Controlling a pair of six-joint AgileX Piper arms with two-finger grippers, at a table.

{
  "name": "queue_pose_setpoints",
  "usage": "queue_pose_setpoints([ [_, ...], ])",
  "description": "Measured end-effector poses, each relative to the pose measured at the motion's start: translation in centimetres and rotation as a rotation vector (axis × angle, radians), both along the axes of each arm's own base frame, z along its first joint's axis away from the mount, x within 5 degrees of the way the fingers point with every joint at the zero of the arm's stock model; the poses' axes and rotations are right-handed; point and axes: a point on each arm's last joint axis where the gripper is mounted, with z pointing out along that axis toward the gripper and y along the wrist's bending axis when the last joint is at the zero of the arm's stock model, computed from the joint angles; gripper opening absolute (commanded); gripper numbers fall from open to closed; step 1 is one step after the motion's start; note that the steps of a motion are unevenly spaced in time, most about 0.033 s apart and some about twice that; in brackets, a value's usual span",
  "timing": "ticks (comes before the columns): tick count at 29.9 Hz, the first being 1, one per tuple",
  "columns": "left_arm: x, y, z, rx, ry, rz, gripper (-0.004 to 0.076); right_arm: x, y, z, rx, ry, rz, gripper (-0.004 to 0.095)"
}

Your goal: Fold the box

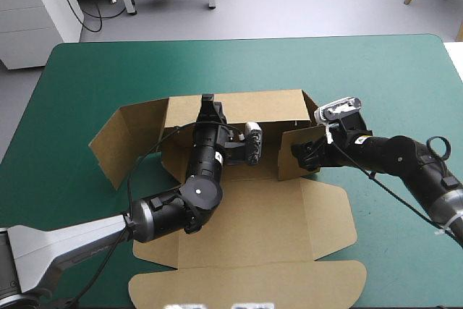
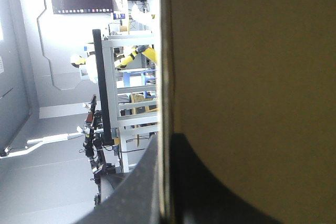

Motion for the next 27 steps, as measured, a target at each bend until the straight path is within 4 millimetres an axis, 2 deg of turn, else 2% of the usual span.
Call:
queue_pose_setpoints([
  [7,0.0,0.0,0.0,0.0,0.0,0.0,-0.001,-0.4,2.0,0.1,0.016,-0.052,0.032,0.0761],
  [12,0.0,0.0,0.0,0.001,0.0,0.0,-0.001,-0.8,3.2,-0.5,0.033,-0.084,0.016,0.0753],
  [15,0.0,0.0,0.0,0.001,0.0,0.001,-0.001,-0.9,3.6,-0.6,0.036,-0.117,-0.002,0.0701],
  [19,0.0,0.0,0.0,0.001,-0.001,0.003,-0.001,-0.8,3.7,-0.6,0.033,-0.137,-0.027,0.0485],
  [22,0.0,0.0,0.0,0.001,-0.001,0.004,-0.001,-0.8,3.6,-0.6,0.022,-0.143,-0.033,0.0235],
  [24,0.0,0.1,0.0,0.002,-0.004,0.013,-0.001,-0.7,3.6,-0.7,0.016,-0.147,-0.034,0.0019],
  [25,0.0,0.2,0.0,0.003,-0.007,0.019,-0.001,-0.7,3.6,-0.6,0.016,-0.149,-0.035,-0.0012],
  [27,0.1,0.3,0.1,0.004,-0.012,0.031,-0.001,-0.7,3.5,-0.6,0.013,-0.152,-0.034,-0.0014],
])
